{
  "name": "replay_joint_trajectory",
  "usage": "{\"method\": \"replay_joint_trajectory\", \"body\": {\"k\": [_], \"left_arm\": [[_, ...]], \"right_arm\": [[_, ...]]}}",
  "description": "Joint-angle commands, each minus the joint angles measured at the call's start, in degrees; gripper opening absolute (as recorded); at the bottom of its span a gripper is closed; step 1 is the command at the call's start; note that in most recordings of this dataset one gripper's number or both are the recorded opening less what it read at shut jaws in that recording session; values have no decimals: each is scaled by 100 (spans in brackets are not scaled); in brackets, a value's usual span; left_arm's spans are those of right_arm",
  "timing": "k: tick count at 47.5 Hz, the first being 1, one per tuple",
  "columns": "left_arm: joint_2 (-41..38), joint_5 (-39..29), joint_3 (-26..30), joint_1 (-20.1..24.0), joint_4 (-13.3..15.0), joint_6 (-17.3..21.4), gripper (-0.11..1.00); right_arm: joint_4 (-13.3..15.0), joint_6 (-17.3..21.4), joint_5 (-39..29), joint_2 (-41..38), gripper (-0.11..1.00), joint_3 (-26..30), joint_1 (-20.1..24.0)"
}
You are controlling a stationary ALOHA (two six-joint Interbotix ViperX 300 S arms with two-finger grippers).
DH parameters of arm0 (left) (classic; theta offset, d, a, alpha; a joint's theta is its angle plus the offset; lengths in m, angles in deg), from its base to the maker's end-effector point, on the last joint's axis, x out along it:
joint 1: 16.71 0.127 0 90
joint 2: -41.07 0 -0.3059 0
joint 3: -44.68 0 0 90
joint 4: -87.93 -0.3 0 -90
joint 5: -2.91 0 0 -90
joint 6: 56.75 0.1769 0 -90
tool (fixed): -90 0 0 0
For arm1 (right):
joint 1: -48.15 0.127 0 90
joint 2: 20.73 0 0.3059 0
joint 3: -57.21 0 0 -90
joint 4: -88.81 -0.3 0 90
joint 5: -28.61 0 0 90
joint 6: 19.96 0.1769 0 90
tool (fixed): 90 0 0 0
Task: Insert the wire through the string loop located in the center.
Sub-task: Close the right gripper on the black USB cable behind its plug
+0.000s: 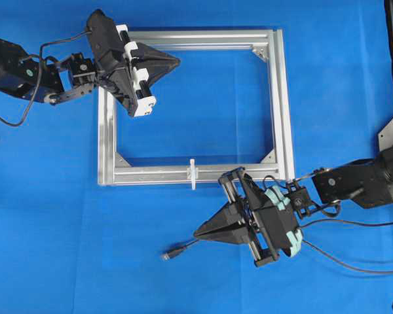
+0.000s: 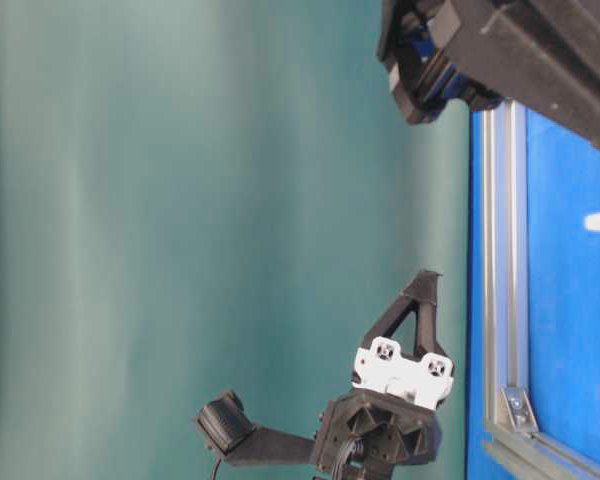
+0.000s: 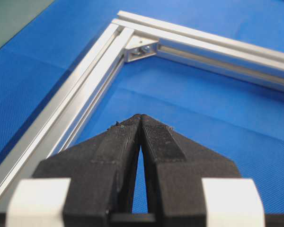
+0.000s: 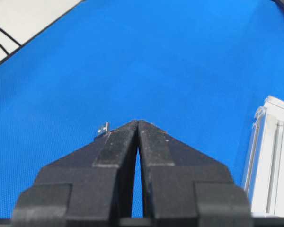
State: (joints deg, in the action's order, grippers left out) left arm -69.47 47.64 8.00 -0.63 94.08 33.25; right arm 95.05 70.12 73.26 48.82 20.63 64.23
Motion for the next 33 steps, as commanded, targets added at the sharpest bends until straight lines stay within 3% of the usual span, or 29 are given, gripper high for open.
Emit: {"method": "replay_joint_trajectory", "body": {"k": [1,6,23,28,33], "left_arm": [[325,-35,26,-35,-88,-35,0],[360,-26,-62,-26,-97,-35,0],[404,-35,-114,9,-97,-35,0],[404,-35,-114,35,-105,-35,0],[396,-35,-105,35,-105,-35,0]], "right_arm": [[0,-62,0,281,0,123,9],[0,18,-264,334,-5,158,9],[0,281,-589,360,-3,202,97],[0,387,-721,360,10,211,114],[-18,466,-888,352,35,220,114]]}}
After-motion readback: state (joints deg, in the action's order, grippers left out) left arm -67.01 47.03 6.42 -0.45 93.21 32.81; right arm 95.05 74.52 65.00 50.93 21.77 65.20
